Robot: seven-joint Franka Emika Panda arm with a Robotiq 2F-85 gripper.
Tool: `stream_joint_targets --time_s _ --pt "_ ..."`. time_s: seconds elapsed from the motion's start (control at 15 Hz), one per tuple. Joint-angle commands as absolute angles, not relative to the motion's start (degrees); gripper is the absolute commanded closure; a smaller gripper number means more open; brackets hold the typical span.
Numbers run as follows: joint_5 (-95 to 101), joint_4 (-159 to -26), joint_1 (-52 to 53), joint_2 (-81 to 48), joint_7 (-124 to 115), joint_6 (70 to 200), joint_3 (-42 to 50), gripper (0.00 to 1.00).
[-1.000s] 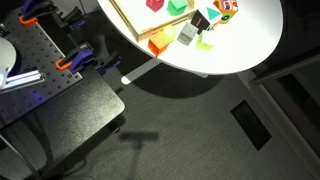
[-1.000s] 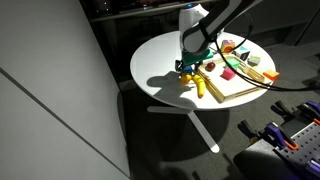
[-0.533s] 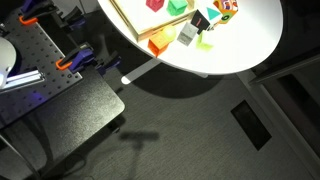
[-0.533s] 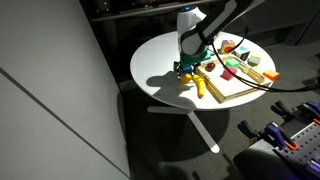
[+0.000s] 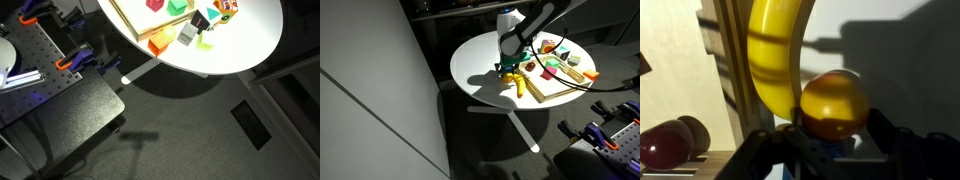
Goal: Pick up the objects on the left side of the tray and place them in the tray starting with the mulberry pink block then the yellow round fruit and finally the blue block
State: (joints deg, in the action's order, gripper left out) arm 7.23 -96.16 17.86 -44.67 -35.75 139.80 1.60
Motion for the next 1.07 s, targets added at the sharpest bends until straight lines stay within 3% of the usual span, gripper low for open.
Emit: stream_joint_targets --time_s 0.0,1.0 --pt "5.57 -93.91 17.41 -45.53 -34.03 137.41 1.73 0.58" --pt "5.88 -96.77 17.25 -38.30 -36.31 129.26 3.71 0.58"
